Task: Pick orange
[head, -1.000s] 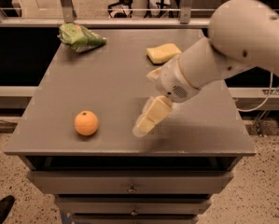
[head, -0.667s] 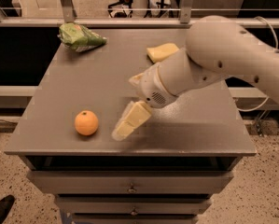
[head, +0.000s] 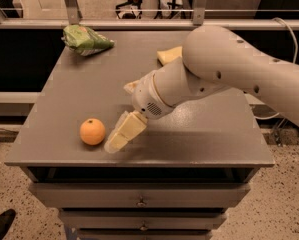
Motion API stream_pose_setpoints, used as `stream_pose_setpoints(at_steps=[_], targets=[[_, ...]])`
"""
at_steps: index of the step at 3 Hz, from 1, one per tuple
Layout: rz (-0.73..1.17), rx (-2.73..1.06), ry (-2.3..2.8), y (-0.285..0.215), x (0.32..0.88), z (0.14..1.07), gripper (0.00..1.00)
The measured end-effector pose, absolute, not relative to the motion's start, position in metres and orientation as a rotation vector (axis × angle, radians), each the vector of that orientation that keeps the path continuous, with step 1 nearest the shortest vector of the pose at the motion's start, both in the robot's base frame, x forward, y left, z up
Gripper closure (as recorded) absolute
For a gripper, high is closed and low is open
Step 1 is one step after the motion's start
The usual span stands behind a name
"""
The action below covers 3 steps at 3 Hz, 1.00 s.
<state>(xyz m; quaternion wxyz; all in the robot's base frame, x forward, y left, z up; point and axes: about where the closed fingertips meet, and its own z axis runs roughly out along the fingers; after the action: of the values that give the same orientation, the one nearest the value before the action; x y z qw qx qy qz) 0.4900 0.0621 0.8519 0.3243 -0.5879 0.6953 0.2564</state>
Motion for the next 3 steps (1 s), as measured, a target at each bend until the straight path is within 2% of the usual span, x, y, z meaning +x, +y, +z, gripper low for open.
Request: stream_pose_setpoints(at_steps=[2, 3], targets=[[0.736, -1.527, 1.708, 0.111, 0.49, 0.838, 0.0], [0.735, -1.518, 1.691, 0.125, 0.49, 0.83, 0.15]])
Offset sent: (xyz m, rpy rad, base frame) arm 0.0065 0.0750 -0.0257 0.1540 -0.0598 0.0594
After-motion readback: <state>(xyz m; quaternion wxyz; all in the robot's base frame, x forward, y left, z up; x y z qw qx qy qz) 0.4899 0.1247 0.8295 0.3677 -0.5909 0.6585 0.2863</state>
